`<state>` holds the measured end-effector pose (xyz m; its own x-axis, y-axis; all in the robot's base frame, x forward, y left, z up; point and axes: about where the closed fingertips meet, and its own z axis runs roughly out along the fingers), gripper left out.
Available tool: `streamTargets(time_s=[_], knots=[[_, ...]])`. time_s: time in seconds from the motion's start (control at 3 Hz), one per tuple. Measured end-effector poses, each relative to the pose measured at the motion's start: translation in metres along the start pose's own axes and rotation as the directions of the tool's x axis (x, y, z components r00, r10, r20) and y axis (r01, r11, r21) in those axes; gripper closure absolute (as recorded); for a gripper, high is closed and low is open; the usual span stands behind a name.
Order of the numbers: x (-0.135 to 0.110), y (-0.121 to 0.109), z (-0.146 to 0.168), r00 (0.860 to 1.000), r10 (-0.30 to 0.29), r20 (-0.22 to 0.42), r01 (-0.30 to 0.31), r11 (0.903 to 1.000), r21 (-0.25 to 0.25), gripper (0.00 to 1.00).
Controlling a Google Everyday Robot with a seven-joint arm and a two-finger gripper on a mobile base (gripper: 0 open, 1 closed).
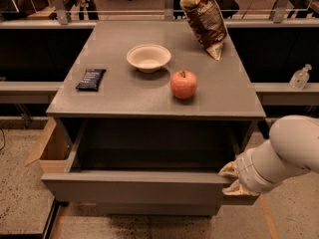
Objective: Open top drawer
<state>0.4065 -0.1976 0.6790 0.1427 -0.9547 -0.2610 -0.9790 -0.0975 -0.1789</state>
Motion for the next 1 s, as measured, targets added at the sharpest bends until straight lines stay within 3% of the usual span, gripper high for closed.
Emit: streamTargets(time_s=[0.33, 0.67, 1.0], knots=[[0.000, 0.000, 0.000, 1.000, 0.000, 0.000, 0.000, 1.0000, 0.000, 1.00], [0.005, 0.018, -0.002, 1.000, 0.004, -0.021, -0.004, 1.0000, -0.005, 1.00], [0.005, 0.021, -0.003, 1.000, 0.003, -0.024, -0.003, 1.0000, -0.004, 1.00]])
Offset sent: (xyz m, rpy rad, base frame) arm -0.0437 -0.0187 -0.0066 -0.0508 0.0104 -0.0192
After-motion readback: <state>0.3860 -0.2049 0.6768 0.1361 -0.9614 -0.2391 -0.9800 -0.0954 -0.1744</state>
